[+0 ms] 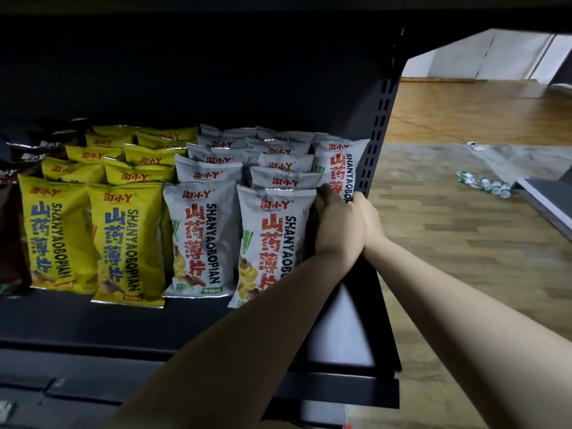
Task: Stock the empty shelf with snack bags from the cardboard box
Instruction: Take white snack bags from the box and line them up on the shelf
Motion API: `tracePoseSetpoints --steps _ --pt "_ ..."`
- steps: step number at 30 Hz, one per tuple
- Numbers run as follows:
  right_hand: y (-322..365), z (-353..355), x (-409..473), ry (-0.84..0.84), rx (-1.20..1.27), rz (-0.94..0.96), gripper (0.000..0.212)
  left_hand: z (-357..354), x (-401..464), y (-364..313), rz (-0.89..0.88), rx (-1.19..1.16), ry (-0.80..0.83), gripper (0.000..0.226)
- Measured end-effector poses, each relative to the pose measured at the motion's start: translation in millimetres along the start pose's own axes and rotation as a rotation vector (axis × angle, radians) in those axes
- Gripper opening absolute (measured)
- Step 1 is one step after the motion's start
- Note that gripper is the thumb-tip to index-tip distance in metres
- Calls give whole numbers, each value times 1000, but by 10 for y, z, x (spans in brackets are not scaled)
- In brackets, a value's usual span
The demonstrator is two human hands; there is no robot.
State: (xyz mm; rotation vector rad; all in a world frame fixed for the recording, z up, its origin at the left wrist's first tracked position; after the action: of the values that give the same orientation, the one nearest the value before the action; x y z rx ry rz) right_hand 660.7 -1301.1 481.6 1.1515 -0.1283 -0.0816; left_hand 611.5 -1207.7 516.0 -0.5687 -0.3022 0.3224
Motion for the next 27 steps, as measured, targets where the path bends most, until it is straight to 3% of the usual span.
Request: tracePoseSetpoints --steps 4,6,9,13,19,27 --pt "-42 77 -75 -11 -66 15 12 68 -66 -78 -81 42 -64 63" --pt "-59 170 -198 -40 -92 42 18 43 -191 -126 -235 92 47 46" --pt "-11 316 -470 -84 -106 148 23 171 -379 -113 -355 62 83 31" --pt "72 506 -850 -155 -104 197 28 402 -713 -70 -491 95 104 32" --pt "310 631 -1479 -254 -117 286 23 909 -1369 270 -815 21 2 33" --pt "612 389 -2472 -267 -91 434 21 1159 -1906 1233 -959 -64 18 26"
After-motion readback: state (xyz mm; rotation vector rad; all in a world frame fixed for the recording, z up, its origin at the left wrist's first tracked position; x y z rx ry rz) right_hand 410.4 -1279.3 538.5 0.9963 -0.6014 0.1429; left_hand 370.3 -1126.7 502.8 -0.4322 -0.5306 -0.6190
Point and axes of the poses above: each hand's wrist, its own x-axis towards the middle knuckle, its own z-axis out of the back of the hand, y = z × x, the point moved 8 cm from there along x, towards the middle knuckle, and after that the axes turned 14 degrees about x, right-handed, at the moved point
